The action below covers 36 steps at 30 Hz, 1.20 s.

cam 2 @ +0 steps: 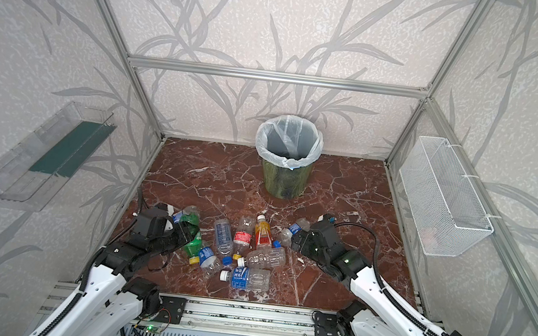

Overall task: Throw the plastic bottles in the bin
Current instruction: 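Lift the green bottle with the left gripper and swing it over the bin, then open the left gripper to drop the green bottle and pull back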

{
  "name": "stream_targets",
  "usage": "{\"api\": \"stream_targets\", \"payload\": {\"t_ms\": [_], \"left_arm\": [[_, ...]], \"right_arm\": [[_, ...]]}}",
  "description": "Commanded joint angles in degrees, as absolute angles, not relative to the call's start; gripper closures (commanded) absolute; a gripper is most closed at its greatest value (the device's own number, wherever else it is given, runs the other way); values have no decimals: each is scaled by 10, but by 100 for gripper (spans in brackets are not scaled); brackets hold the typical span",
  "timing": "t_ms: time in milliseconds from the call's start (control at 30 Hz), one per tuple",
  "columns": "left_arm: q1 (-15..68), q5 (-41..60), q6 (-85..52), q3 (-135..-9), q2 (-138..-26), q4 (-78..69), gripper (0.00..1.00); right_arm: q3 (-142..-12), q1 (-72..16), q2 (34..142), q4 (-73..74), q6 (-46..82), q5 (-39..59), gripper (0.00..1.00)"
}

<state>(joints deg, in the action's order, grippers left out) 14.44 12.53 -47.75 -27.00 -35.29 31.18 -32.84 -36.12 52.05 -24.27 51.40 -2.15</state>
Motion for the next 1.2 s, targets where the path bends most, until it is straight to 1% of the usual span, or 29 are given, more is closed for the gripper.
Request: {"api": "stream_targets", "payload": {"t_ms": [0,133,233,267,367,467,533,600,667,700,733,767,833,900,933,967,1000,1067,1100,1167], "left_arm": [[152,157,-475,-267,-363,231,46],[160,168,-475,-314,-415,168,46],[169,185,-480,-413,-503,111,46],[176,191,-478,-465,-545,95,46],[212,188,-457,-681,-683,113,46],[235,194,-439,-932,-836,166,42],[238,195,-441,-1106,-947,232,34],[236,226,-435,-1319,-1072,337,24],[237,231,-419,-1524,-1174,487,7],[238,218,-406,-1598,-1205,558,3],[241,198,-390,-1659,-1225,619,1],[244,178,-376,-1690,-1232,664,1],[252,140,-349,-1692,-1213,720,1],[270,89,-316,-1614,-1158,744,1],[279,72,-303,-1536,-1116,723,1],[288,63,-299,-1390,-1048,656,1],[288,72,-312,-1226,-956,551,1],[287,63,-352,-948,-804,353,2],[286,53,-363,-867,-747,306,2],[284,31,-374,-777,-687,302,2]], "right_arm": [[-323,-365,508,-251,514,-35,6],[-322,-364,495,-264,515,-44,7],[-325,-362,479,-279,514,-55,7],[-326,-361,473,-285,514,-57,7],[-330,-351,459,-298,512,-59,7],[-343,-338,449,-315,507,-56,7],[-350,-331,444,-323,504,-56,7],[-360,-322,444,-330,499,-52,7],[-367,-316,447,-335,493,-46,6],[-368,-315,448,-337,492,-44,6],[-368,-315,448,-338,492,-42,5],[-366,-314,448,-336,492,-40,5],[-358,-312,450,-328,493,-35,5],[-357,-313,456,-321,493,-28,4],[-357,-312,459,-321,493,-26,4],[-354,-313,460,-318,493,-23,4],[-349,-313,458,-314,495,-21,4],[-339,-313,454,-307,500,-18,4],[-335,-313,452,-306,503,-15,5],[-330,-313,453,-304,509,-10,5]]}}
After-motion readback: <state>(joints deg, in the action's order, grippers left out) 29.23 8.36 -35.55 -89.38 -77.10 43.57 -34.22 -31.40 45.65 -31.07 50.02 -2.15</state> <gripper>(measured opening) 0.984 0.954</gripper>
